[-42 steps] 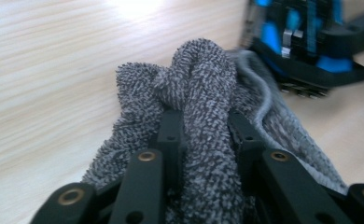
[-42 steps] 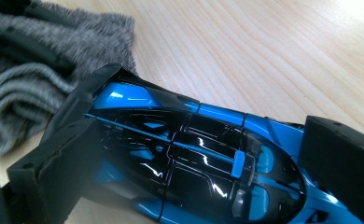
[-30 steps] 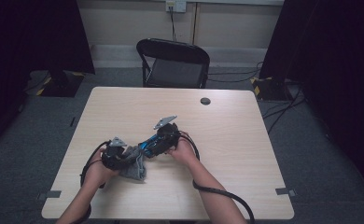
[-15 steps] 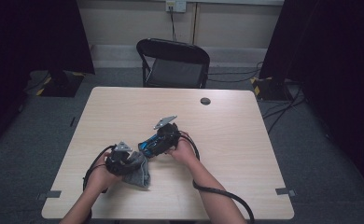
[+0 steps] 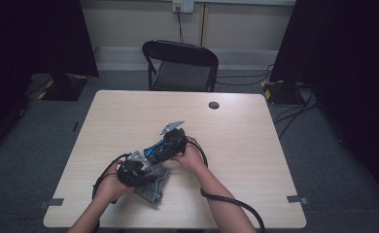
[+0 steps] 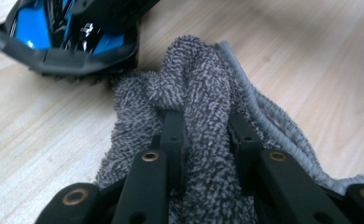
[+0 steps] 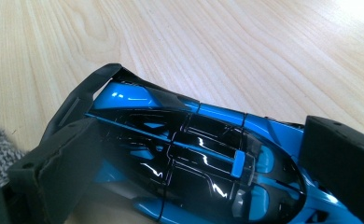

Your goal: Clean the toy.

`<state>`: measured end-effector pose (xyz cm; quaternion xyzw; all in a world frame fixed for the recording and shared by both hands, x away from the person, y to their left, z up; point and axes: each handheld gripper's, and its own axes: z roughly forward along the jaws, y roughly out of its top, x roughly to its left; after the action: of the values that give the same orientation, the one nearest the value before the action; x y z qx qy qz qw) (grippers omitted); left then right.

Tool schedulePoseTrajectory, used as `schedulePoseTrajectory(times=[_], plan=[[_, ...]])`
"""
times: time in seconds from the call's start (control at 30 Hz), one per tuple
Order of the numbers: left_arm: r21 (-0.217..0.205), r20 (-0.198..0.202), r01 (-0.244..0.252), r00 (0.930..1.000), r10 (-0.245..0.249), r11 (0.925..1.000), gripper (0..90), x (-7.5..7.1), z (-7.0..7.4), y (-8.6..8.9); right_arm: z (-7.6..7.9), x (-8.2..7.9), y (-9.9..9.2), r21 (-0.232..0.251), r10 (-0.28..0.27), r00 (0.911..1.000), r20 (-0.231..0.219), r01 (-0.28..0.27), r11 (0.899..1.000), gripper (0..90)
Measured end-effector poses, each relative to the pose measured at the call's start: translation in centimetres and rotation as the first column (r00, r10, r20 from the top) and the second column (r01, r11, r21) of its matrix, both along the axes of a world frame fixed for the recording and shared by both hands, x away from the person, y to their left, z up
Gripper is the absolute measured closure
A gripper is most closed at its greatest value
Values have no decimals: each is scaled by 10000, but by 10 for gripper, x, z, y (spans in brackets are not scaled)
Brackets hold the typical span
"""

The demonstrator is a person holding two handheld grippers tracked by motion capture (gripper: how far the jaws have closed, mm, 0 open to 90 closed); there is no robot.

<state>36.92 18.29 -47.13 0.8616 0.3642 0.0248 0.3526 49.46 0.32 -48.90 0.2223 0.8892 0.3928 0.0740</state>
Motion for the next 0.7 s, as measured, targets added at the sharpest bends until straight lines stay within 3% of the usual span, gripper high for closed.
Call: schedulePoseTrajectory(times=[0.2, 0.43, 0.6, 0.7], plan=[[-299, 132, -311, 9994, 315, 9991, 725, 1, 11, 12, 0, 0, 0, 24, -6, 10000, -9, 6, 10000, 0], [-756, 500, -1167, 9914, 1206, 9903, 726, 5, 23, 41, 0, -1, 0, 71, -29, 10000, 10, 29, 10000, 0], [-1047, 714, -1936, 9769, 2016, 9755, 725, 11, 28, 68, 0, -1, -1, 15, -92, 10000, -19, 92, 10000, 0], [-985, 958, -2529, 9603, 2621, 9625, 722, 14, 26, 80, 0, -1, -3, 68, -204, 9998, -34, 204, 9998, 0]])
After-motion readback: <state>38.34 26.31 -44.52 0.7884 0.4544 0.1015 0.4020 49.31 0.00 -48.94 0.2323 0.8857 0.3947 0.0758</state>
